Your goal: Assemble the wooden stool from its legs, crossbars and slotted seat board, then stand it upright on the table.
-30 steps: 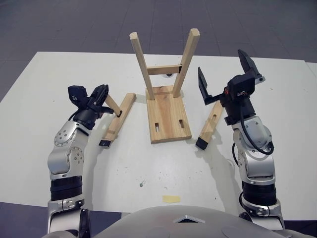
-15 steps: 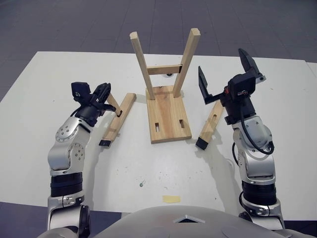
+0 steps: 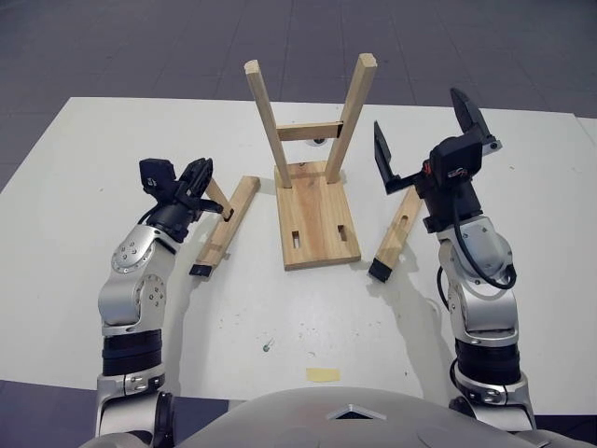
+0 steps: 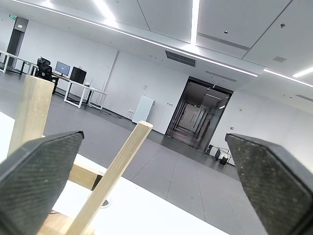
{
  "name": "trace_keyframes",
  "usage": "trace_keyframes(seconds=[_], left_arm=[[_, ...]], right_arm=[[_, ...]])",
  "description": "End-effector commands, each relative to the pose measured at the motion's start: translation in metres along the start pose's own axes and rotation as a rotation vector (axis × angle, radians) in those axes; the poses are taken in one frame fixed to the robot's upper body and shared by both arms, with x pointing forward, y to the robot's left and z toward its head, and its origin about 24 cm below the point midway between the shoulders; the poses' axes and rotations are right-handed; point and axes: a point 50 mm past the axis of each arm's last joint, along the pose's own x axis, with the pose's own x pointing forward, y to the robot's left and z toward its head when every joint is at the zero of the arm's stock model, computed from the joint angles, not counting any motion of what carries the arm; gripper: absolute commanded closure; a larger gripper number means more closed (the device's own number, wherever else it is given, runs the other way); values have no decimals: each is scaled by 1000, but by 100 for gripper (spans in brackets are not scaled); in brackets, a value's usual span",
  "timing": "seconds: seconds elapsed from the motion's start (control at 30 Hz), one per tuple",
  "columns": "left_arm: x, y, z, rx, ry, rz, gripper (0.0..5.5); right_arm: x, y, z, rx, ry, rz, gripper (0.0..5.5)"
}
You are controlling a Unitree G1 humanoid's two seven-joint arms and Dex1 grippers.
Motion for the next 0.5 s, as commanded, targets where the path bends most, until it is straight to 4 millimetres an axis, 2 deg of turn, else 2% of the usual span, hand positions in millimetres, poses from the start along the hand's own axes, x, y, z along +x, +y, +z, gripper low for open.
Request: trace_keyframes(seconds=[0.03, 0.17, 0.2, 0.37, 0.5], left_arm=[[-5, 2, -22, -32, 109, 27, 507], [0, -2, -1, -61, 6, 25, 507], [3, -3, 8, -73, -37, 28, 471], [14, -14, 61, -91, -224, 2, 404], [20, -15, 82, -65, -264, -15, 340]], right_arm=[[3, -1, 1, -9, -8, 6, 10], [4, 0, 1, -7, -10, 6, 10], [4, 1, 1, -7, -9, 8, 10], [3, 3, 0, -3, -4, 17, 10], [3, 5, 0, -1, -4, 16, 10]])
